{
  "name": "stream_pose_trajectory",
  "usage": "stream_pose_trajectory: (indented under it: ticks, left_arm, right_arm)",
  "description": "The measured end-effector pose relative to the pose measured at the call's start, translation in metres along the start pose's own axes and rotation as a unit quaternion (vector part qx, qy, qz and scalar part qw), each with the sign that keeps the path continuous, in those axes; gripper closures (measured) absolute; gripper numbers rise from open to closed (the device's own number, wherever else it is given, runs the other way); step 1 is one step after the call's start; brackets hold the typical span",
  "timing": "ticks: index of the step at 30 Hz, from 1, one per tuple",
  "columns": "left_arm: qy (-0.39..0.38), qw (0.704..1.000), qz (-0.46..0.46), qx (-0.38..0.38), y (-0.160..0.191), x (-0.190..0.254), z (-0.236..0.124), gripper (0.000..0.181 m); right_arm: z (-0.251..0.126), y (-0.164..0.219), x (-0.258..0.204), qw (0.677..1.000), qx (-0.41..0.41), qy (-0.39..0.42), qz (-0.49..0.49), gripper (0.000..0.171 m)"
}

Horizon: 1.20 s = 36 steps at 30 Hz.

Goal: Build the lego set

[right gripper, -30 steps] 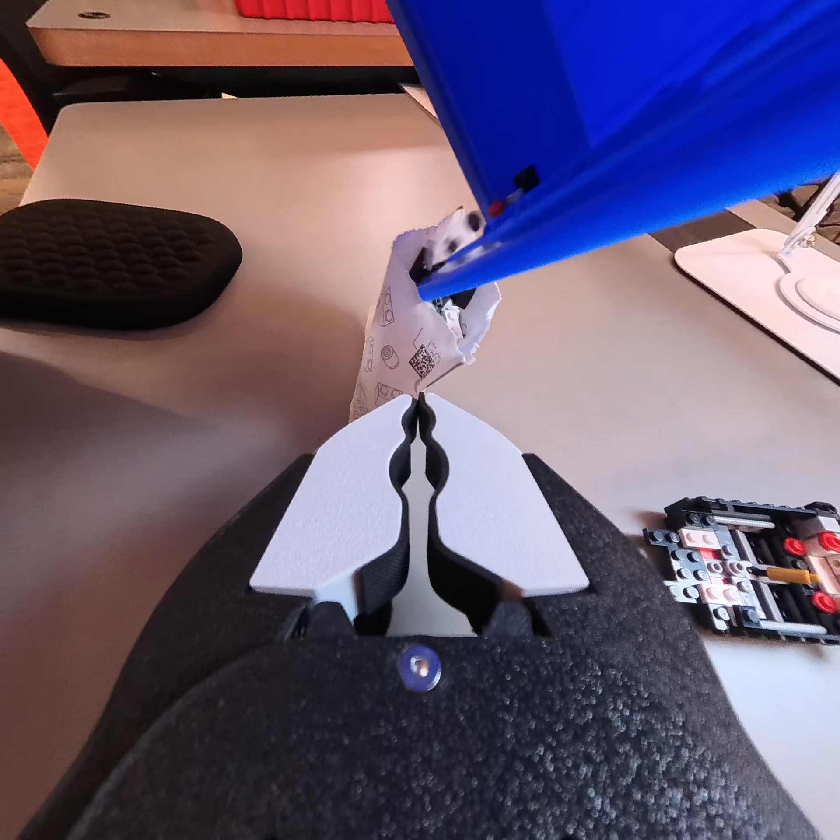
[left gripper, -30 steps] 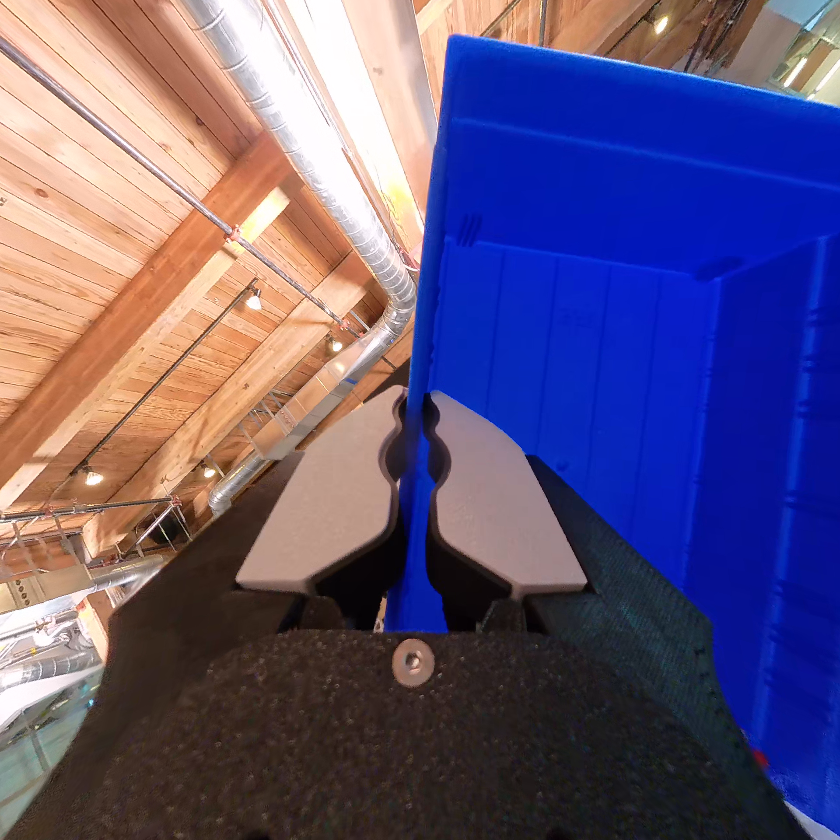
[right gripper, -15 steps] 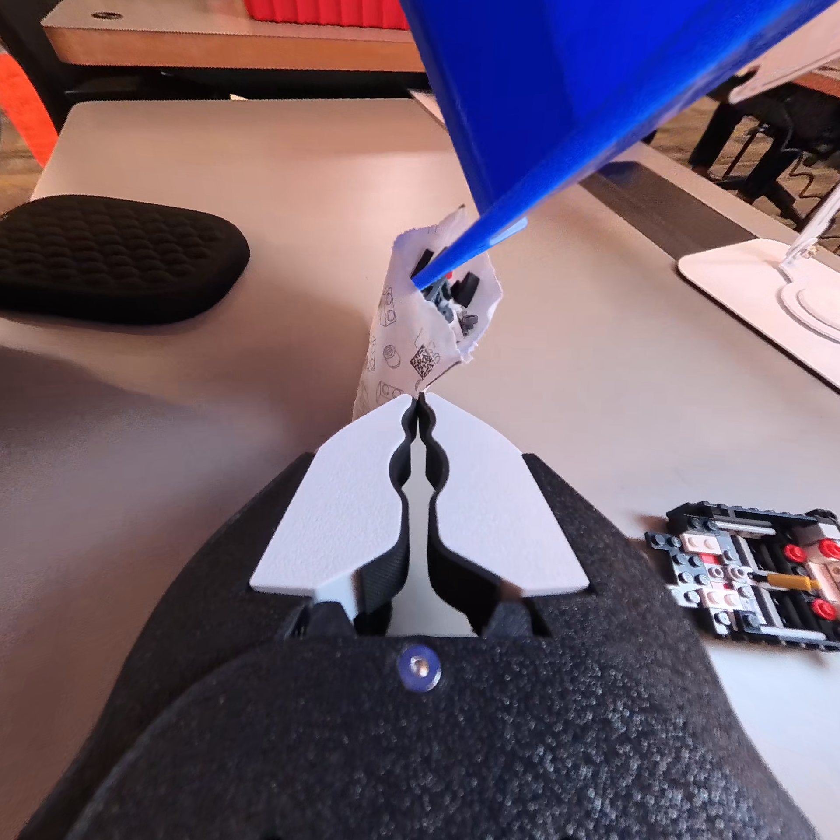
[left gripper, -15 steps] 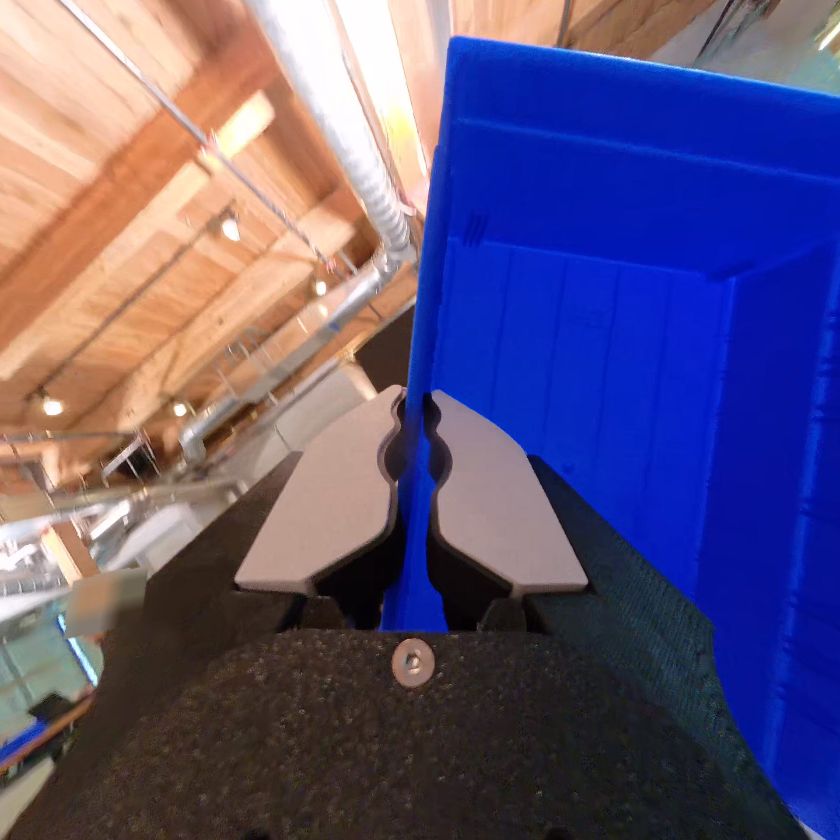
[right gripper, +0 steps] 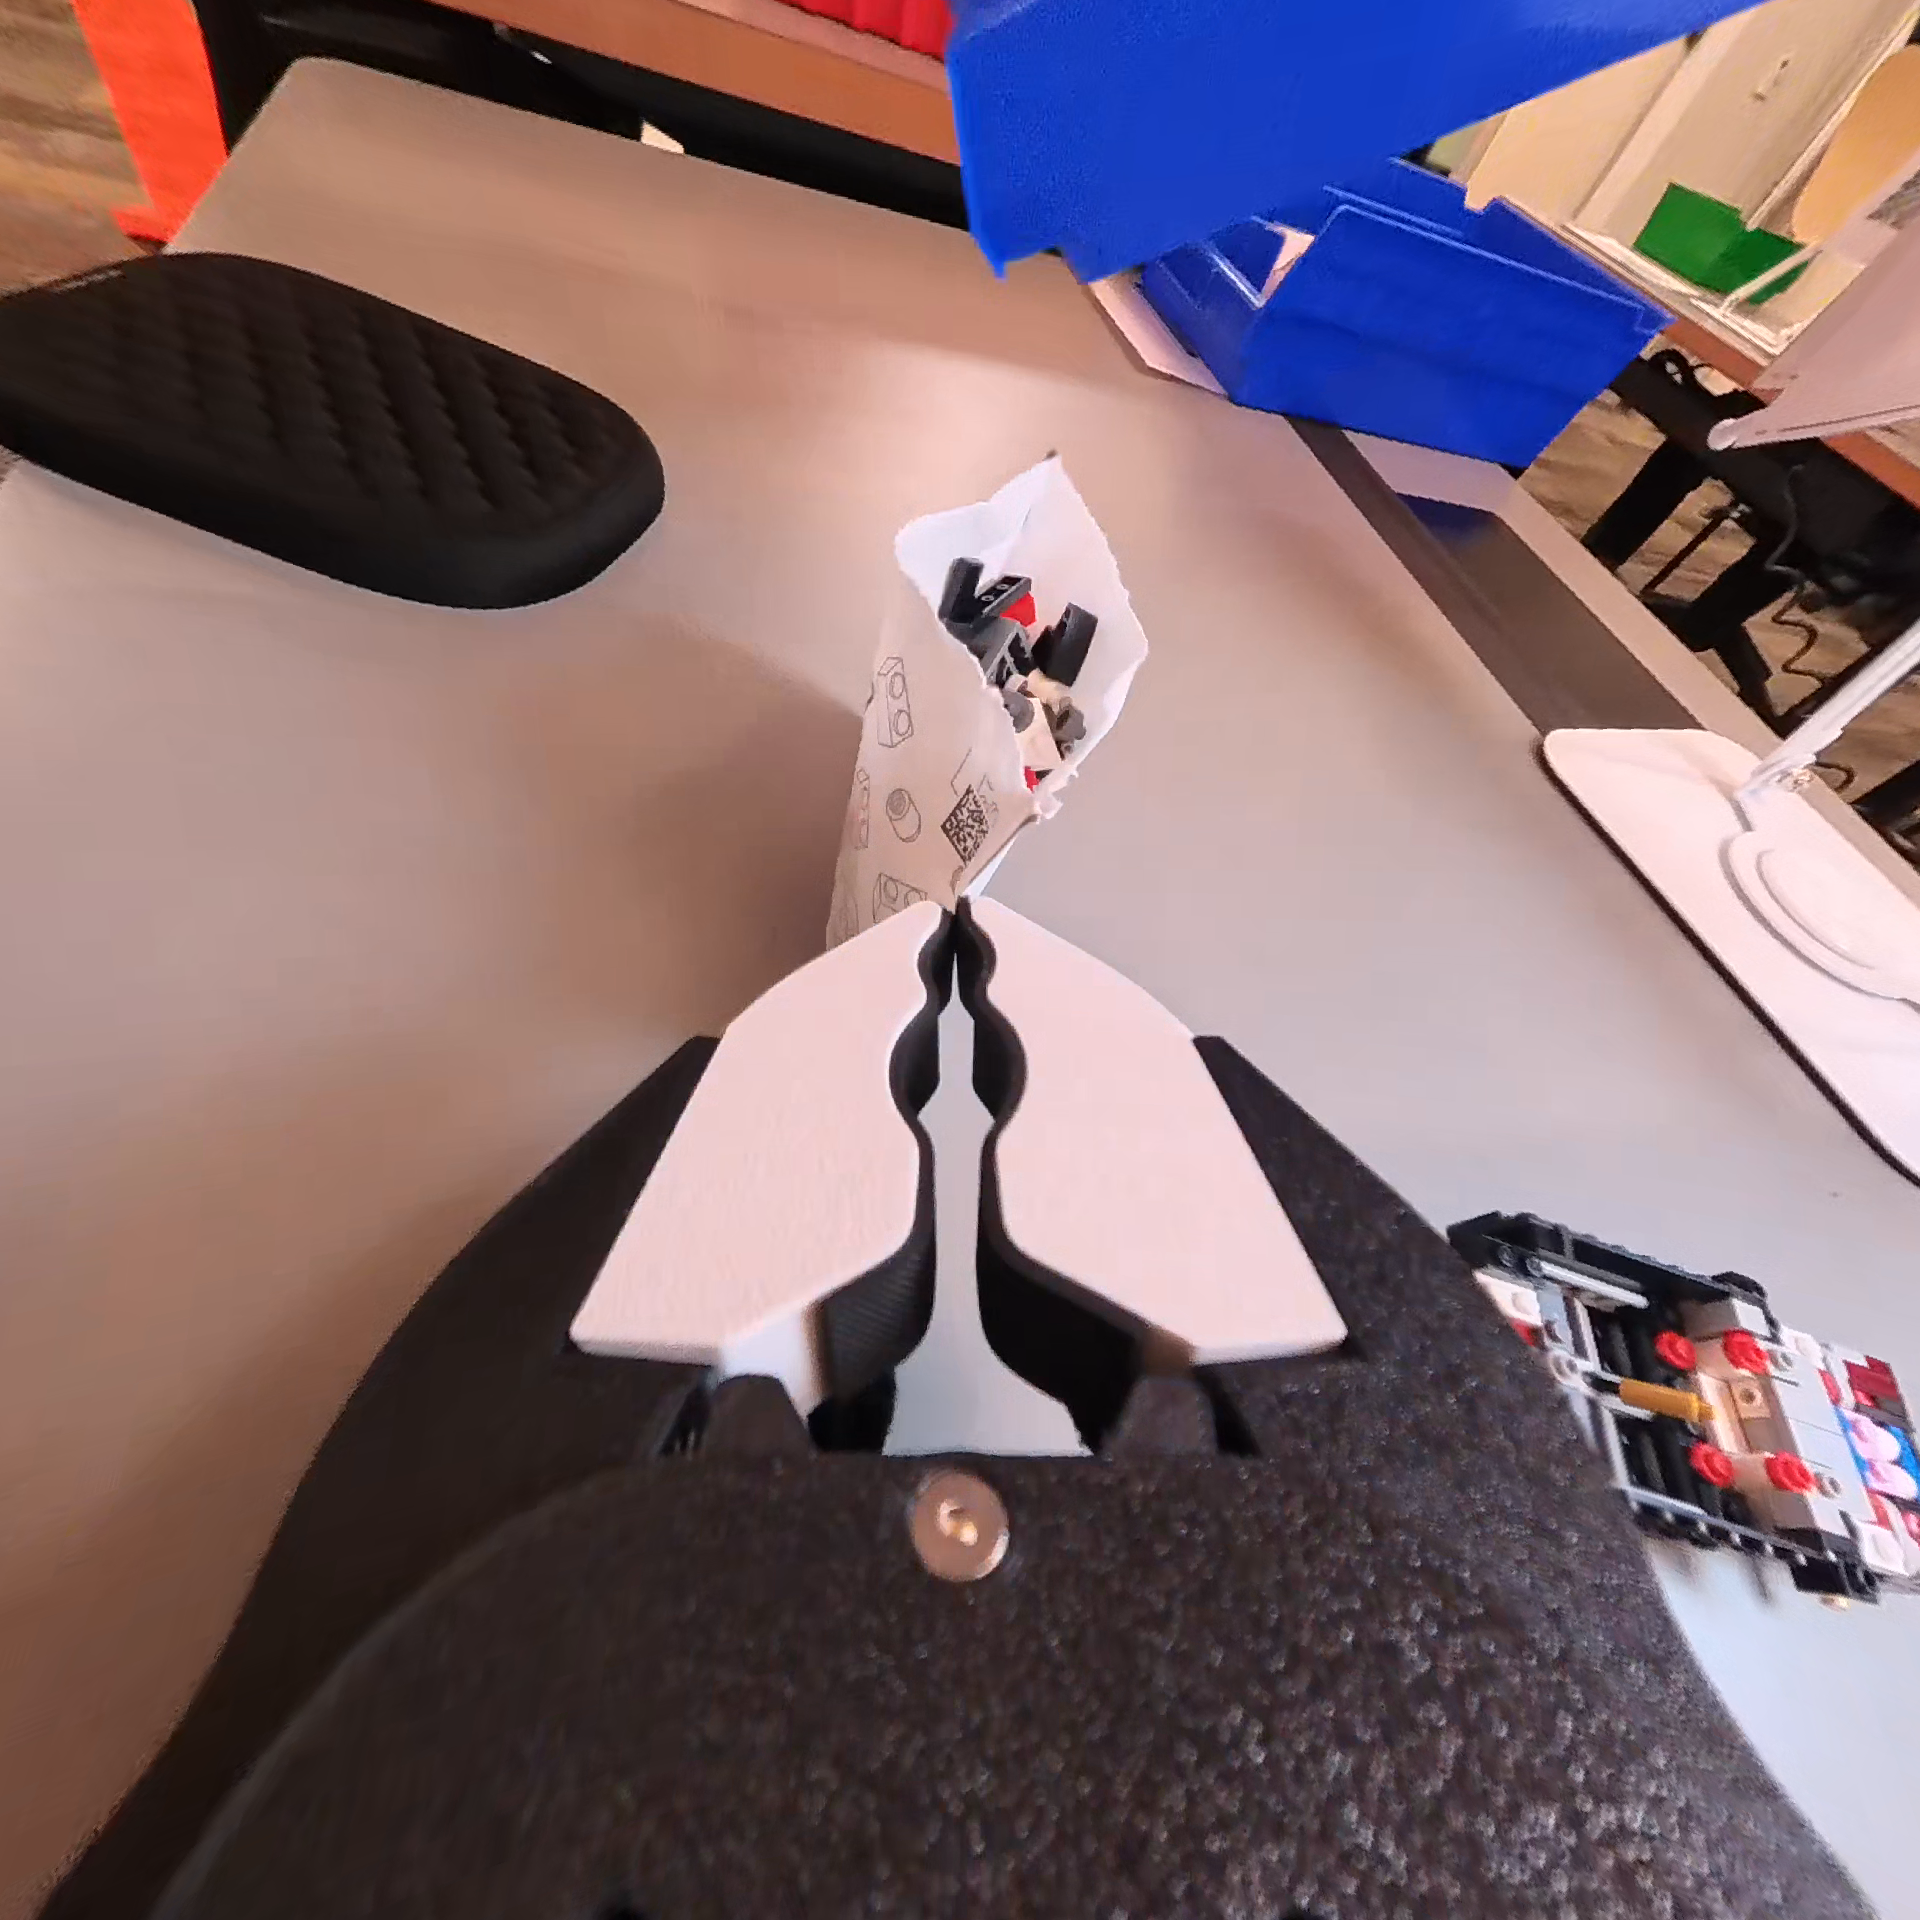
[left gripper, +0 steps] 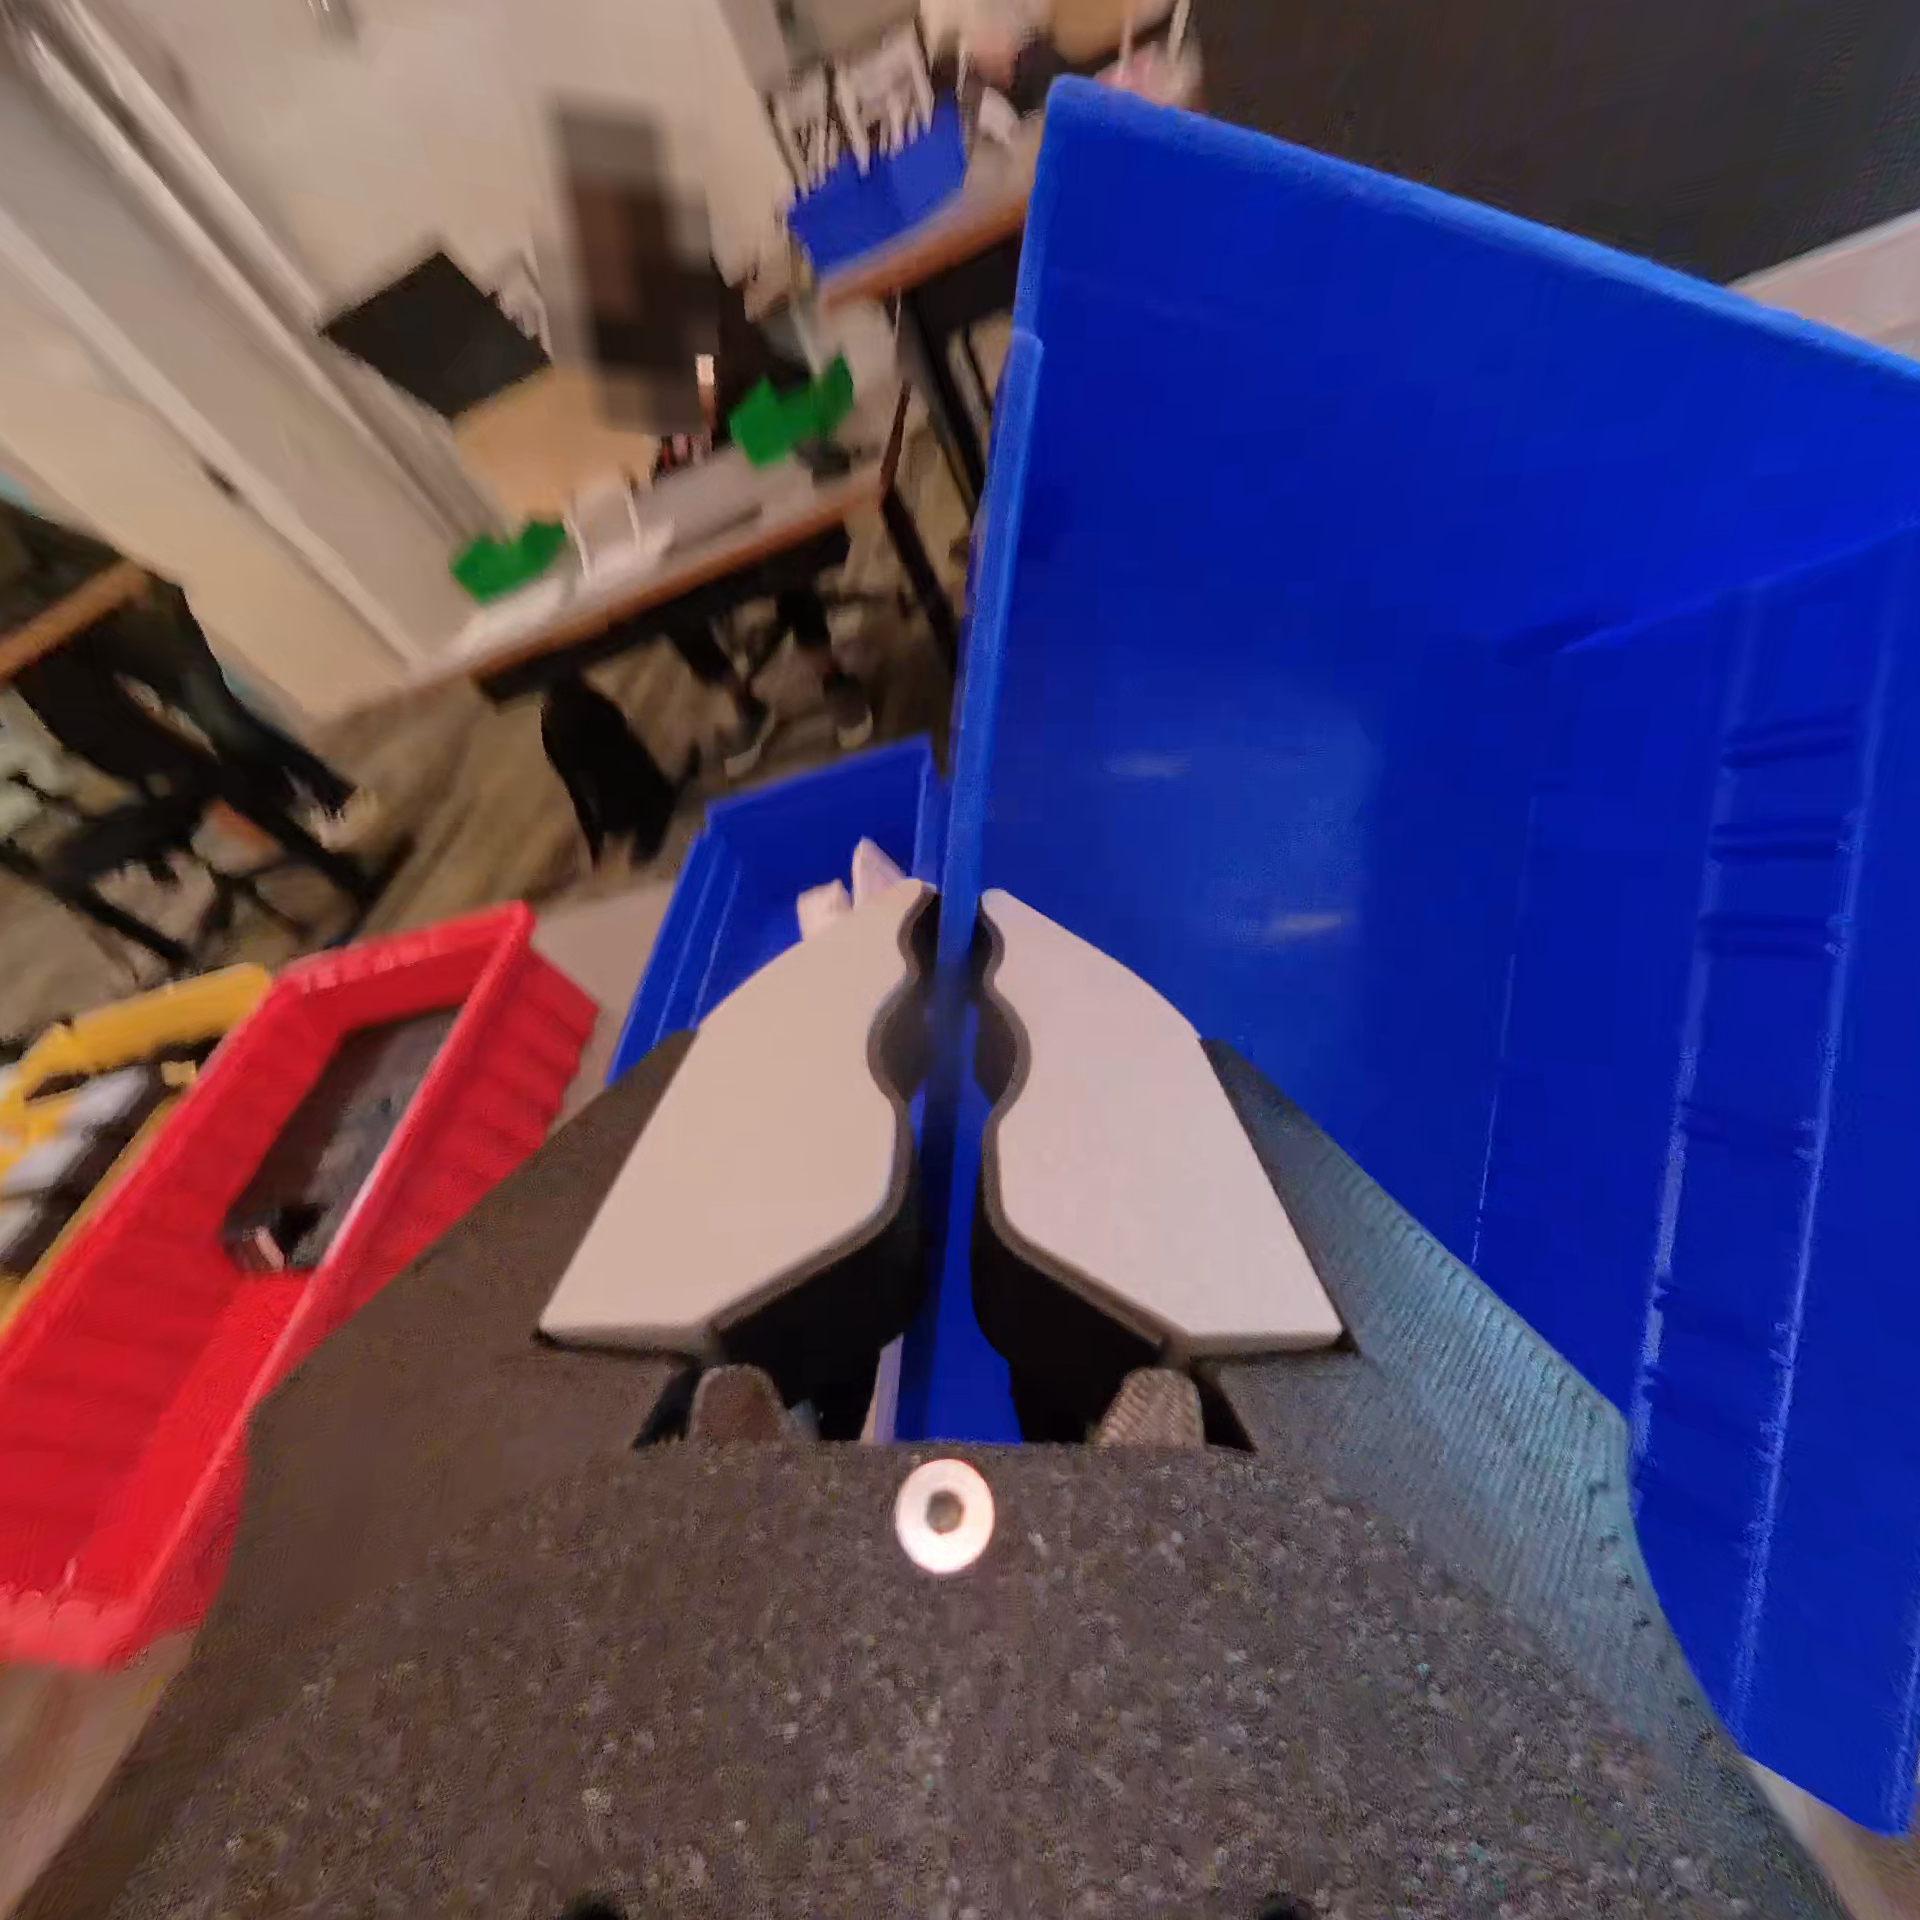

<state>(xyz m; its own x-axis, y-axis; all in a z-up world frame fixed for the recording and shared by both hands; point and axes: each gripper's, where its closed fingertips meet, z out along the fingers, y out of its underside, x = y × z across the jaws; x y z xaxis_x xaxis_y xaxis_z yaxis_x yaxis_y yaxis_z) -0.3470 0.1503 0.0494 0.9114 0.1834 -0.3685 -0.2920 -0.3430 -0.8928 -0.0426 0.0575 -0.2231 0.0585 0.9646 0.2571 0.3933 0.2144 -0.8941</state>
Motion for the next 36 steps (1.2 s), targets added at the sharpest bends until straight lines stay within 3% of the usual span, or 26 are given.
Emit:
stream_pose_trajectory:
  ticks: [9,14,21,29,32,36]
  left_arm:
    - [0.006,0.969,-0.154,-0.193,0.161,-0.076,0.033,0.176]
    - [0.007,0.937,-0.252,-0.240,0.237,-0.098,0.031,0.175]
    - [-0.006,0.884,-0.381,-0.270,0.314,-0.119,0.025,0.175]
    - [-0.059,0.862,-0.417,-0.283,0.338,-0.159,0.021,0.175]
    - [-0.065,0.868,-0.422,-0.253,0.337,-0.173,0.025,0.175]
    - [-0.082,0.930,-0.328,-0.144,0.282,-0.190,0.023,0.171]
  right_arm:
    - [-0.007,0.003,0.002,1.000,-0.004,-0.008,-0.002,0.171]
    - [-0.007,0.003,0.001,1.000,-0.004,-0.009,-0.005,0.171]
    - [-0.007,0.004,0.002,1.000,-0.003,-0.009,-0.006,0.171]
    - [-0.007,0.004,0.001,1.000,-0.002,-0.010,-0.007,0.171]
    - [-0.008,0.004,0.001,1.000,-0.002,-0.009,-0.010,0.171]
    - [-0.008,0.004,0.002,1.000,0.001,-0.010,-0.006,0.171]
